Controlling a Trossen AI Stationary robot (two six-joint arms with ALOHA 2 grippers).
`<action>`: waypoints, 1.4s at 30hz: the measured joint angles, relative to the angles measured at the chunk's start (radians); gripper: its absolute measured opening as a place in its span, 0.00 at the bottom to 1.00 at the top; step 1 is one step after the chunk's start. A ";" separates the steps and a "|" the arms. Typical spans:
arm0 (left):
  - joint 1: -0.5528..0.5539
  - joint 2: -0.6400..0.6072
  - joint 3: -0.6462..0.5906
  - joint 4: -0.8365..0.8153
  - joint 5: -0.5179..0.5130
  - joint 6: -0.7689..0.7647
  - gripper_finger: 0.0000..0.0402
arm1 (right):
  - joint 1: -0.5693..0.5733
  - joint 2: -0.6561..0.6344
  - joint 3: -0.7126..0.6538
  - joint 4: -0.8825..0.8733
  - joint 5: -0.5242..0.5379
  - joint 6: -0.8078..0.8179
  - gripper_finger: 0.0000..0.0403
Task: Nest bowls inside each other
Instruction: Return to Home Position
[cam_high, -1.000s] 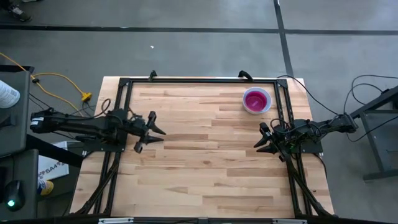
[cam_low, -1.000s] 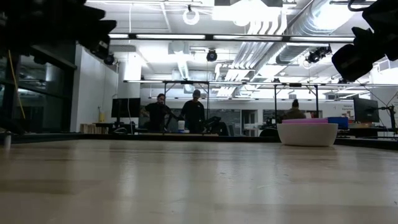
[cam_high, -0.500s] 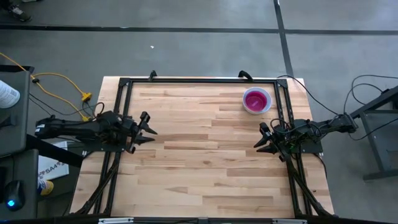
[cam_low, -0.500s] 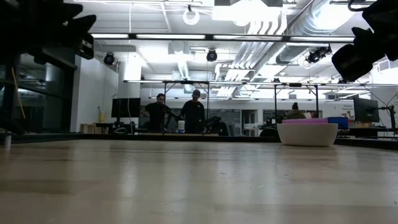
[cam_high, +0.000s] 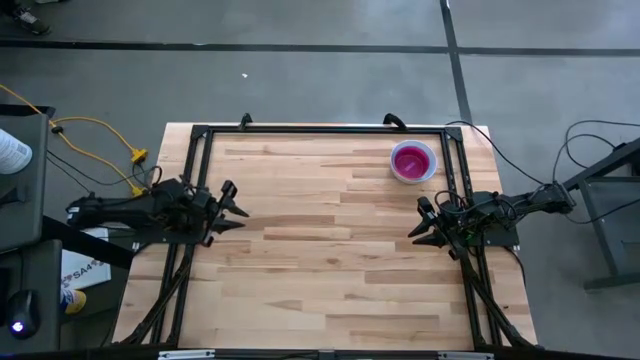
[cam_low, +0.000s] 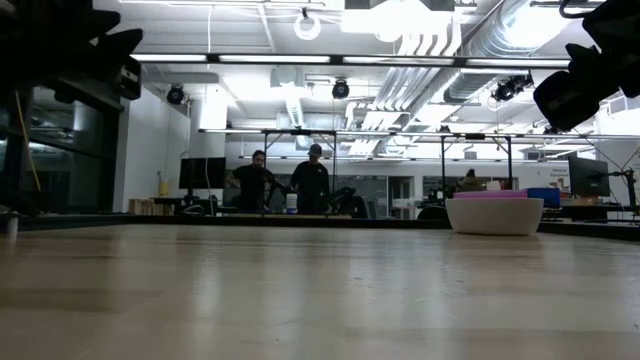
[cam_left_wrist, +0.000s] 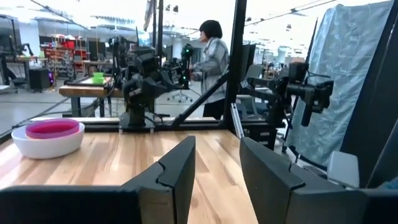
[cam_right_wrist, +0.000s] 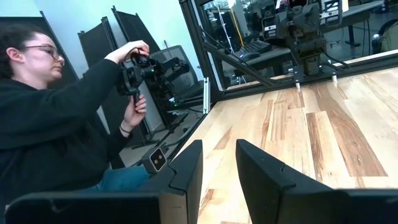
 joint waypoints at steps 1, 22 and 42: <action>0.000 -0.027 0.000 -0.030 0.000 0.000 0.32 | 0.000 0.000 0.000 0.000 0.000 0.000 0.23; 0.000 -0.055 -0.002 -0.215 -0.334 0.011 0.32 | 0.000 0.000 0.000 0.000 0.000 0.000 0.23; 0.000 -0.055 -0.002 -0.244 -0.307 0.087 0.32 | 0.000 0.000 0.000 0.000 0.000 0.000 0.23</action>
